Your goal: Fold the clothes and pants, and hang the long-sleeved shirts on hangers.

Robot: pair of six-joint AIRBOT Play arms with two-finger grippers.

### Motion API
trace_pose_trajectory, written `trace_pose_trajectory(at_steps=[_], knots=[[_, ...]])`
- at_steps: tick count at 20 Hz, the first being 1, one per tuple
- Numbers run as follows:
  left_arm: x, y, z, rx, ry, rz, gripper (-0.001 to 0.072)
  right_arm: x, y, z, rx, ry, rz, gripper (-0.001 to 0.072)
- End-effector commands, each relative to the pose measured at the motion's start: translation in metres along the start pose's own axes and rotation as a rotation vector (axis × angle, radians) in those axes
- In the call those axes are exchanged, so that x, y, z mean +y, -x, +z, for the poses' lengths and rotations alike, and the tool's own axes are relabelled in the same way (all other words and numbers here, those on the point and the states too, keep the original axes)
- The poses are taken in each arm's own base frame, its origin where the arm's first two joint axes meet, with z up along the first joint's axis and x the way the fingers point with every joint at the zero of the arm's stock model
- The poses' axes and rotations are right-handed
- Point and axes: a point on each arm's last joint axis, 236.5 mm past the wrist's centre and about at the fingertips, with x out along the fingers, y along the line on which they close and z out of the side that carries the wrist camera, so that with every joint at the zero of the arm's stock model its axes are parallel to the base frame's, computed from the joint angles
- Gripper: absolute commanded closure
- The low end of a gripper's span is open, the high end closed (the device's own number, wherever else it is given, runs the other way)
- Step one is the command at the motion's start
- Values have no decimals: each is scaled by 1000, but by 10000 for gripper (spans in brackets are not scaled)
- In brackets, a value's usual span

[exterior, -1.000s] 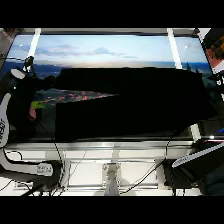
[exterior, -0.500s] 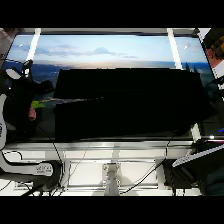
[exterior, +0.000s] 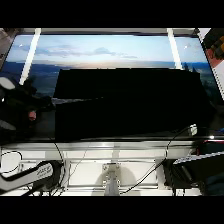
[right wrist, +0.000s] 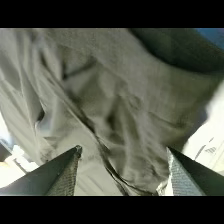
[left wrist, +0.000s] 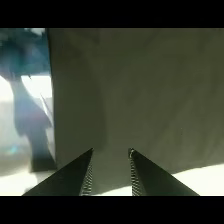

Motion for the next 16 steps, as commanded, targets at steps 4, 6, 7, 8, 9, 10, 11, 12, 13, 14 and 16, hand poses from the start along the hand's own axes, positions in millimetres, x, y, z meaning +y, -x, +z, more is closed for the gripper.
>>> trace_pose_trajectory(at_steps=[4,6,7,8,9,10,11,12,13,14,16], knots=[[21,-25,-78,-51,239,11,469,-43,9,11,-72,-69,-46,121],[24,-34,-92,-39,287,8,467,-39,-1,16,-68,-49,-60,121],[24,-37,-97,-28,292,6,467,-36,-9,18,-63,-40,-66,122],[23,-39,-99,-22,295,3,467,-32,-18,20,-55,-26,-72,122],[22,-40,-98,-25,297,-4,466,-28,-26,23,-52,-4,-79,121],[23,-40,-96,-34,298,-3,466,-23,-36,24,-43,28,-87,122],[24,-40,-93,-49,298,1,405,-19,-45,24,-29,51,-95,121],[25,-40,-89,-67,299,2,240,-15,-54,24,-17,65,-102,122],[23,-39,-84,-85,304,-8,229,-12,-61,24,-8,78,-113,124],[21,-39,-82,-92,308,-19,229,-9,-66,22,7,91,-127,149],[20,-39,-82,-93,309,-24,228,-5,-68,15,38,112,-128,551]])
